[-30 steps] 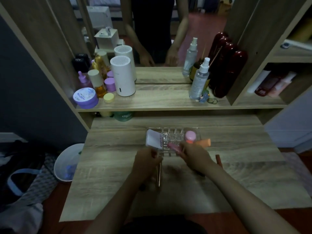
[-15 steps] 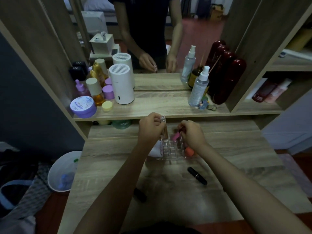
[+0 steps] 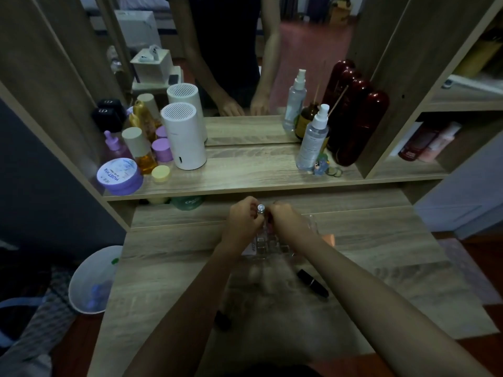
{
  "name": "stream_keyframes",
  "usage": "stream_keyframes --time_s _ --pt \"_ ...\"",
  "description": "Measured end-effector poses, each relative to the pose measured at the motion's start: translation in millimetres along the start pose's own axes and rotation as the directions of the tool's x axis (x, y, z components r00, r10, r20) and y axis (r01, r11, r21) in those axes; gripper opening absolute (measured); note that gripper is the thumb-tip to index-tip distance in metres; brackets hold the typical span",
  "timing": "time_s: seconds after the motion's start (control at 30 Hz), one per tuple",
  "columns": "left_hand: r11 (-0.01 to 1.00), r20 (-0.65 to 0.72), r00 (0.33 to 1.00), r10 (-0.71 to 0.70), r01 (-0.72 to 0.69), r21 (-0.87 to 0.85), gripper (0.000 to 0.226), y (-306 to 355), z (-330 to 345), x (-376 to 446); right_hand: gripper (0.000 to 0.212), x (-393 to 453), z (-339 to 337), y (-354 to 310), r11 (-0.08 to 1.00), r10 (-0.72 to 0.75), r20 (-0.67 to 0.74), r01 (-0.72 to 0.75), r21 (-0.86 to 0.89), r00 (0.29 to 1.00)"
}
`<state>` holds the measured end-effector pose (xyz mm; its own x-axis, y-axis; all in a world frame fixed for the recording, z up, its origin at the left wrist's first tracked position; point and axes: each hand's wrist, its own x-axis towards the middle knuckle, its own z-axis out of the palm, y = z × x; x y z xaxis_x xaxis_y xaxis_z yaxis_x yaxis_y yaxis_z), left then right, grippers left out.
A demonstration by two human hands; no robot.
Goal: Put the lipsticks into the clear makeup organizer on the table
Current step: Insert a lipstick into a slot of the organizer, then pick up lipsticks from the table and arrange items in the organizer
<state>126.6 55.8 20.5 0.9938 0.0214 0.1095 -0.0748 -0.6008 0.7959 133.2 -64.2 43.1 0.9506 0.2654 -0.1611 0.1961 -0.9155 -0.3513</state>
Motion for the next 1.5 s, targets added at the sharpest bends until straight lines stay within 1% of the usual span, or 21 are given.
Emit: stream_keyframes --time_s 0.13,0.23,0.3,0.4,0.47,0.53,0.6,0.67,0.73,0.77,0.87,0.97,1.03,1.13,1.2,1.23,1.3,1.33,1.37,1.43,1.5 --pt "0.999 0.011 1.000 0.017 -0.017 0.032 0.010 0 3 1 0.020 -2 1 7 1.000 0.001 0.003 -0.001 0.007 1.000" --pt "0.999 -0.001 1.000 0.031 -0.031 0.037 0.013 -2 1 0 0.028 -4 -1 7 0.997 -0.017 0.004 0.017 0.072 1.000" --pt "0.999 -0.003 0.999 0.040 -0.040 0.024 0.014 -2 0 0 0.037 -6 -6 14 0.995 -0.039 -0.046 0.043 0.092 0.998" --pt "0.999 0.006 0.999 0.038 -0.038 -0.016 0.021 -4 -6 -1 0.047 -18 -19 38 0.989 -0.039 -0.198 0.066 0.132 0.979" --pt "0.999 0.009 1.000 0.022 -0.021 -0.027 0.029 -8 -14 -3 0.038 -32 -30 62 0.984 0.038 -0.303 0.017 0.176 0.952" --pt "1.000 -0.039 0.999 -0.005 0.004 -0.019 0.030 -13 -24 -6 0.020 -48 -38 90 0.977 0.160 -0.355 -0.097 0.189 0.921" --pt "0.999 -0.100 0.994 -0.033 0.033 -0.002 0.025 -20 -32 -14 0.009 -65 -39 117 0.959 0.271 -0.298 -0.228 0.170 0.915" --pt "0.997 -0.123 0.990 -0.064 0.069 0.039 0.019 -31 -38 -26 0.012 -80 -27 134 0.923 0.376 -0.139 -0.358 0.142 0.916" --pt "0.995 -0.098 0.992 -0.085 0.091 0.050 0.014 -44 -42 -43 0.018 -97 -9 141 0.875 0.472 -0.004 -0.467 0.131 0.882" --pt "0.994 -0.076 0.993 -0.089 0.094 0.058 0.011 -50 -44 -52 0.024 -105 1 142 0.849 0.513 0.029 -0.513 0.128 0.858" --pt "0.987 0.001 0.994 -0.108 0.107 0.116 0.011 -64 -47 -76 0.042 -127 24 141 0.824 0.547 0.052 -0.548 0.145 0.836" --pt "0.979 0.078 0.985 -0.155 0.143 0.146 0.019 -74 -46 -95 0.047 -138 36 137 0.821 0.537 0.041 -0.533 0.205 0.843" --pt "0.979 0.085 0.984 -0.157 0.144 0.143 0.022 -78 -44 -106 0.040 -141 38 136 0.809 0.560 0.004 -0.548 0.212 0.828" --pt "0.983 0.065 0.986 -0.153 0.145 0.110 0.022 -79 -41 -120 0.016 -145 37 136 0.783 0.591 0.021 -0.580 0.224 0.806" --pt "0.981 0.057 0.985 -0.165 0.158 0.109 0.022 -79 -40 -125 0.015 -148 36 133 0.692 0.639 0.082 -0.619 0.371 0.765" --pt "0.981 0.052 0.985 -0.167 0.160 0.113 0.023 -79 -40 -127 0.019 -151 33 130 0.585 0.663 0.133 -0.621 0.522 0.737" --pt "0.982 0.038 0.986 -0.161 0.156 0.109 0.023 -81 -40 -129 0.040 -156 27 124 0.278 0.639 0.244 -0.516 0.810 0.729" --pt "0.982 0.034 0.987 -0.158 0.154 0.108 0.024 -81 -41 -129 0.050 -158 23 122 0.152 0.609 0.286 -0.463 0.873 0.740" --pt "0.982 0.033 0.987 -0.159 0.155 0.107 0.024 -82 -41 -129 0.057 -160 19 120 0.086 0.580 0.321 -0.448 0.890 0.749" --pt "0.981 0.032 0.985 -0.169 0.165 0.100 0.024 -83 -42 -130 0.057 -165 12 114 0.064 0.542 0.356 -0.459 0.886 0.762" --pt "0.981 0.028 0.984 -0.177 0.174 0.090 0.024 -83 -42 -131 0.054 -166 10 112 0.065 0.555 0.342 -0.449 0.891 0.758"
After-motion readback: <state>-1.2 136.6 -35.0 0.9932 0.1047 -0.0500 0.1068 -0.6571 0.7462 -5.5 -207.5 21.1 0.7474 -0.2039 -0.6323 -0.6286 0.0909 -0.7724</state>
